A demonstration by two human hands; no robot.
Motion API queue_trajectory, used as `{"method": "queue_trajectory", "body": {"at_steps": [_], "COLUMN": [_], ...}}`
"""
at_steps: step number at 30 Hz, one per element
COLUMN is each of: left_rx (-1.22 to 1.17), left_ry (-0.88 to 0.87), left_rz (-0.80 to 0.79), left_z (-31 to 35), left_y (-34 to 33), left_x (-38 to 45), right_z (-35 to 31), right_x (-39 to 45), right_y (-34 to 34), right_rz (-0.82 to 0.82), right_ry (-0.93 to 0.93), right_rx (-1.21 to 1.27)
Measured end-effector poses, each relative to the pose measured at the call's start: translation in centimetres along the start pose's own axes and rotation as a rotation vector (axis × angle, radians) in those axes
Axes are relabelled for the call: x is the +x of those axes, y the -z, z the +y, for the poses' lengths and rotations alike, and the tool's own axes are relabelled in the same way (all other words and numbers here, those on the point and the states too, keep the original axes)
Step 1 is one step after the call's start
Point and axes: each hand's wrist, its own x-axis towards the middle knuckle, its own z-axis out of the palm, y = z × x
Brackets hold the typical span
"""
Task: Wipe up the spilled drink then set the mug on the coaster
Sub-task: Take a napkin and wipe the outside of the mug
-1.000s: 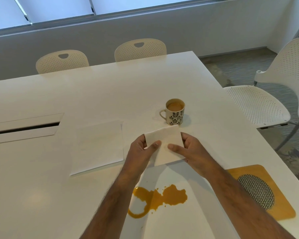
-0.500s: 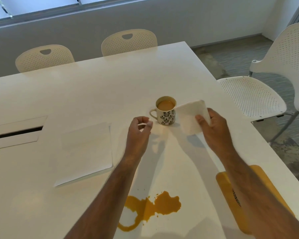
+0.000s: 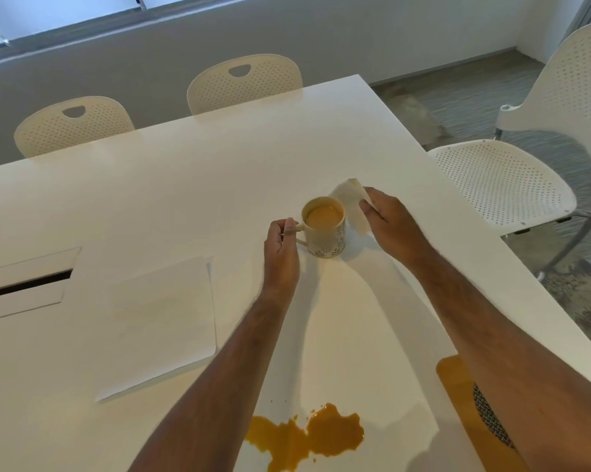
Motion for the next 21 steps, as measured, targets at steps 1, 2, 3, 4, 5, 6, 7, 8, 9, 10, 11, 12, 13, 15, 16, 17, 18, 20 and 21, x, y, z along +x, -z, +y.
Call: {"method": "queue_trajectory", "body": {"at_steps": [1,2,3,4,5,6,7,8,9,10,11,12,13,15,16,17,18,20,21], "left_rx": [0.014,0.031,0.044,0.045,0.036,0.023,0.008,-0.003,-0.012,-0.019,-0.022,-0.020,-0.010,0.009,0.006,-0.003,-0.009,-0.019,-0.025], "left_ry": [-0.004,-0.011,-0.019,-0.021,-0.014,-0.001,0.013,0.027,0.037,0.046,0.055,0.061,0.064,0.070,0.074,0.078,0.078,0.067,0.057], "left_rz": [-0.011,-0.025,-0.041,-0.059,-0.079,-0.099,-0.118,-0.132,-0.142,-0.151,-0.160,-0.169,-0.178,-0.196,-0.204,-0.208,-0.209,-0.217,-0.224], "left_z": [-0.2,-0.4,-0.5,-0.6,-0.6,-0.7,-0.7,-0.7,-0.6,-0.6,-0.6,-0.6,-0.5,-0.4,-0.3,-0.2,-0.1,0.0,0.0], "left_y": [0.1,0.3,0.3,0.4,0.5,0.5,0.5,0.4,0.4,0.4,0.4,0.4,0.5,0.6,0.6,0.6,0.6,0.6,0.6], "left_x": [0.2,0.3,0.5,0.6,0.7,0.8,0.8,0.8,0.8,0.7,0.7,0.7,0.7,0.7,0.7,0.6,0.6,0.6,0.6], "right_z": [-0.1,-0.1,-0.1,-0.1,-0.2,-0.3,-0.4,-0.5,-0.6,-0.6,-0.6,-0.6,-0.5,-0.6,-0.6,-0.7,-0.7,-0.6,-0.3], "right_x": [0.4,0.7,0.9,1.2,1.5,1.8,2.2,2.6,3.0,3.5,4.0,4.6,5.1,5.9,6.3,6.7,7.1,7.5,7.4], "right_y": [-0.2,-0.3,-0.3,-0.3,-0.3,-0.2,-0.1,0.0,0.0,0.0,0.1,0.0,0.0,-0.2,-0.4,-0.5,-0.7,-0.9,-1.2], "right_rz": [-0.045,-0.088,-0.123,-0.142,-0.140,-0.130,-0.128,-0.141,-0.170,-0.209,-0.249,-0.284,-0.310,-0.333,-0.330,-0.333,-0.349,-0.413,-0.434], "right_ry": [-0.003,-0.017,-0.043,-0.073,-0.103,-0.127,-0.143,-0.151,-0.152,-0.150,-0.152,-0.159,-0.165,-0.186,-0.205,-0.225,-0.239,-0.259,-0.279], "right_rx": [0.029,0.082,0.149,0.218,0.277,0.324,0.358,0.381,0.396,0.407,0.413,0.413,0.413,0.432,0.441,0.443,0.444,0.495,0.542]}}
